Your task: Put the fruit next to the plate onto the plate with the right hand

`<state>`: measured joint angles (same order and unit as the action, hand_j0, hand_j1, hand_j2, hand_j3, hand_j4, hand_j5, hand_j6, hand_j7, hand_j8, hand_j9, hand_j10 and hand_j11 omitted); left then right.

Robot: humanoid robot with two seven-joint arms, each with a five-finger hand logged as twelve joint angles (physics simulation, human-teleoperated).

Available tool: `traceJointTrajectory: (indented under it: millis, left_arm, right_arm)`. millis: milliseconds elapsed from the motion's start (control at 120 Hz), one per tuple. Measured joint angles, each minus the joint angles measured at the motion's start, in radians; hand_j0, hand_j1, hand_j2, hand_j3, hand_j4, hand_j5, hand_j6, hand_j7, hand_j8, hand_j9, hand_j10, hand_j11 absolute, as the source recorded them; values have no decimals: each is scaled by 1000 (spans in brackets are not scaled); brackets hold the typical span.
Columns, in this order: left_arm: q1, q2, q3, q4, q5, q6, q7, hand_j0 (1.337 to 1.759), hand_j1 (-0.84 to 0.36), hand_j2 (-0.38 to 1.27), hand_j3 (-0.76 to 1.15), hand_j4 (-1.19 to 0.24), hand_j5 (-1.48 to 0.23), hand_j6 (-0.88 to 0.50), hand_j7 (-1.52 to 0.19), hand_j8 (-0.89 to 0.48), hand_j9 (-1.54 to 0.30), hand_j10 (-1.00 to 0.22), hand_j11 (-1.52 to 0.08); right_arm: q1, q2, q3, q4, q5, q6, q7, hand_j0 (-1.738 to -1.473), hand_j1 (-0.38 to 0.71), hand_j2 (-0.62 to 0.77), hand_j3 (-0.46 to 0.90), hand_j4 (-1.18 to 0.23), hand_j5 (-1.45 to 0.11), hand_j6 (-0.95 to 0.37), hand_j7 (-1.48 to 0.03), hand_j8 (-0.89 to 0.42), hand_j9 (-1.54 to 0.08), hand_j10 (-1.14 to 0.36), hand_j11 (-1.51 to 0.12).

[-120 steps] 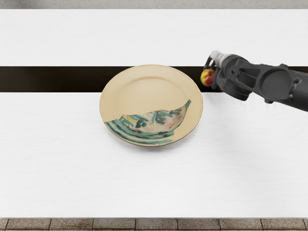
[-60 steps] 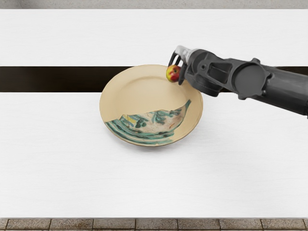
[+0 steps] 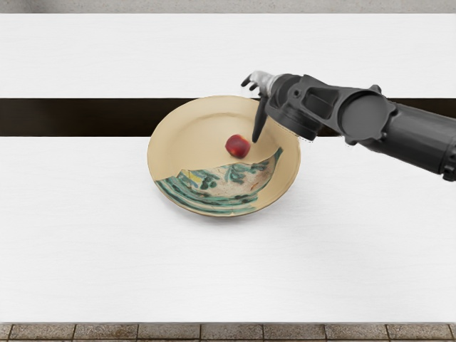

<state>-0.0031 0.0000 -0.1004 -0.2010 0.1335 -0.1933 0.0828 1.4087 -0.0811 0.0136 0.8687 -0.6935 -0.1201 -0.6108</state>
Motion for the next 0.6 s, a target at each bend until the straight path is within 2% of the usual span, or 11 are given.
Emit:
traceJointTrajectory:
  millis: [192,350,500,600]
  left_arm:
    - [0,0,0,0,0,0,0,1658,349,0,0,0,0,0,0,0,0,0,0]
    - [-3,0,0,0,-1,0,0,1658,349,0,0,0,0,0,0,0,0,0,0]
    - [0,0,0,0,0,0,0,1658,349,0,0,0,0,0,0,0,0,0,0]
    - [0,0,0,0,0,0,0,1658,349,0,0,0,0,0,0,0,0,0,0]
  right_arm:
    - [-18,-117,222,36,14,273,0,-1658,-262,19,0,-72,-117,-63,-114,-74,-117,-87,-117]
    - [-116,-296,454,74,123,608,17,-1658,-295,7,0,-46,-69,-42,-67,-47,-69,-52,-69]
    - [-218,-453,572,72,275,702,60,-1658,-310,1,0,-34,-48,-32,-47,-34,-48,-37,-48]
    - [-279,-512,603,72,347,720,72,-1658,-315,-1,0,-30,-41,-29,-40,-30,-41,-31,-41]
